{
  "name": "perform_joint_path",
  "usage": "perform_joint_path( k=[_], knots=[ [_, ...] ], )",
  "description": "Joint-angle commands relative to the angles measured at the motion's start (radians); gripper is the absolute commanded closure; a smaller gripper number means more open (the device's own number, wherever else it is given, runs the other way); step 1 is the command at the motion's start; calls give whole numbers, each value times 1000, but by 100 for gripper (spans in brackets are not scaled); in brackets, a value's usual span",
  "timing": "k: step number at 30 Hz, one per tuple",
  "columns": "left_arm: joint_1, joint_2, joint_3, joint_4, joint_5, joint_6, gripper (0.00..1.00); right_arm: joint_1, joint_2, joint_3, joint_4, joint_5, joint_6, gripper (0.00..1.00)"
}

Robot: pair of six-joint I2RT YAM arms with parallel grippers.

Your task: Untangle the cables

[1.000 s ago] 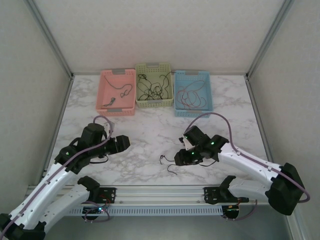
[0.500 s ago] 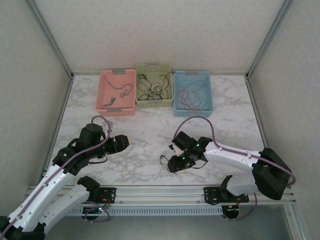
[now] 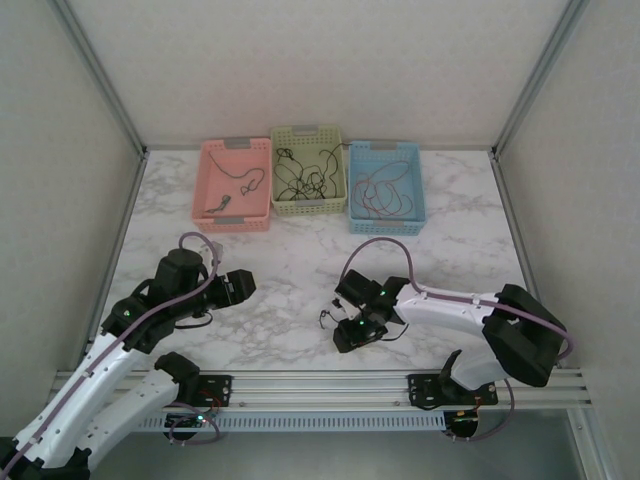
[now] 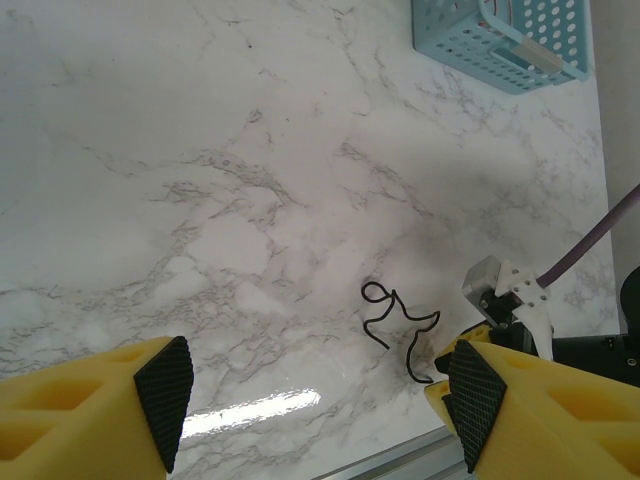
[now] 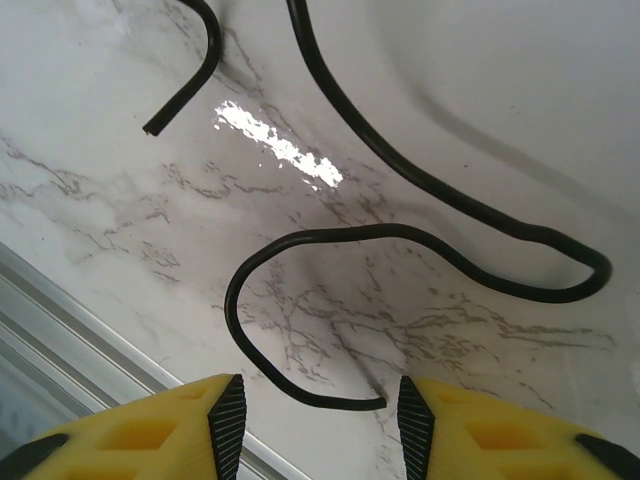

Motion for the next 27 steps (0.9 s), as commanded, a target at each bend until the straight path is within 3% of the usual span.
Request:
perform_joint_path(
  k=[1,14,27],
  knots=[
    [-7,-7,30,-20,-13,16,29,12,35,36,-17,-19,-28,52],
    [-7,-10,26,-16,-14,18,29,22,61,43,-12,-17,-39,56],
    [-8,-8,20,-10,-13,17,28,25,64,42,-7,-16,-41,71]
  ],
)
